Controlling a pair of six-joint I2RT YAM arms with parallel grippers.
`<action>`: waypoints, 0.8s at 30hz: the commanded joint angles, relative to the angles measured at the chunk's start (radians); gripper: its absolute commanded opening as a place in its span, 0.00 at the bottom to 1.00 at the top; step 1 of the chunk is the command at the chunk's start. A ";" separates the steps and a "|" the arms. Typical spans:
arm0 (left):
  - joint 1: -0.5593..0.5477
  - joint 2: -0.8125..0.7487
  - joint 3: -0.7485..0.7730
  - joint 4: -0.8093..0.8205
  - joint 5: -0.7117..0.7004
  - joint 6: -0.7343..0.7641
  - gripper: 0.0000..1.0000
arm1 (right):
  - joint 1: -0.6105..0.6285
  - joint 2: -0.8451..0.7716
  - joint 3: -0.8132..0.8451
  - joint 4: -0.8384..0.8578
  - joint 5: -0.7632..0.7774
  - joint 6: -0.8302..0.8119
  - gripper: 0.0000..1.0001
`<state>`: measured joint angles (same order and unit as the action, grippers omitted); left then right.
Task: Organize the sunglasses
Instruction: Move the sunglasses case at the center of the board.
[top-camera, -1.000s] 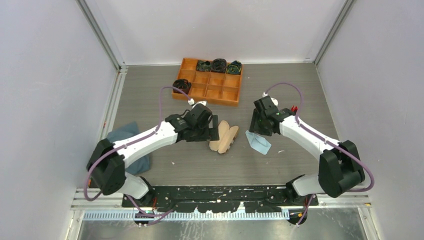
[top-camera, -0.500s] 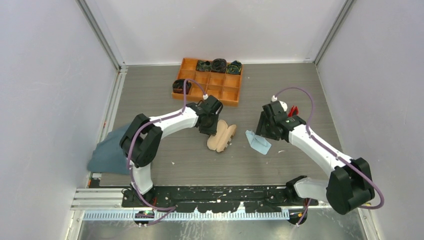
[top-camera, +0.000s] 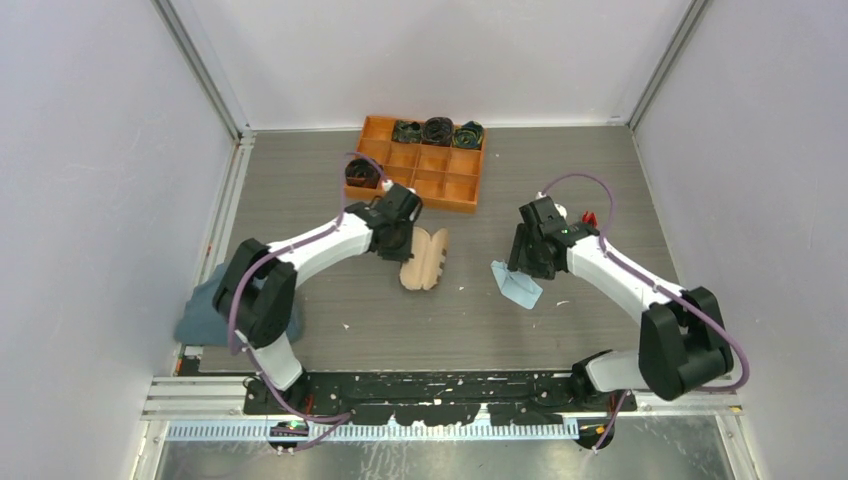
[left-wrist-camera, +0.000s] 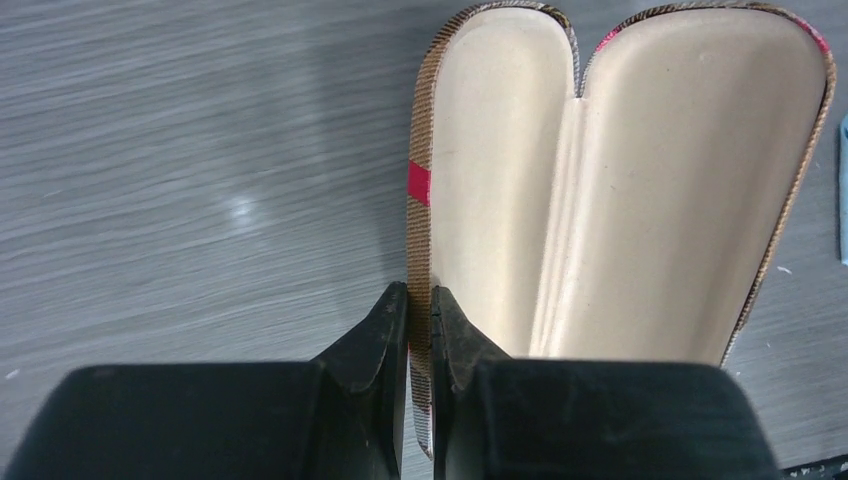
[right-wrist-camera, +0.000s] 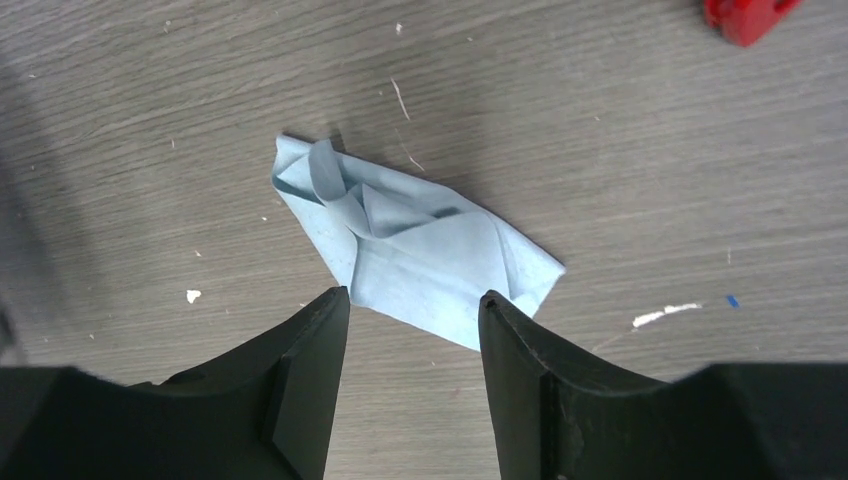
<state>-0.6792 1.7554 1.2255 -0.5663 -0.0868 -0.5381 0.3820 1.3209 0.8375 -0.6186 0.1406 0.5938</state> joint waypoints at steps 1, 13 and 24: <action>0.075 -0.134 -0.056 -0.010 -0.095 -0.012 0.05 | 0.008 0.073 0.078 0.038 -0.023 -0.047 0.56; 0.138 -0.129 -0.113 -0.077 -0.155 -0.021 0.30 | 0.028 0.241 0.144 0.126 -0.040 -0.066 0.52; 0.112 -0.323 -0.022 -0.249 -0.161 -0.053 0.70 | 0.032 0.280 0.170 0.111 0.005 -0.084 0.01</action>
<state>-0.5484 1.5867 1.1336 -0.7357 -0.2203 -0.5724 0.4068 1.6352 0.9794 -0.5182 0.1326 0.5117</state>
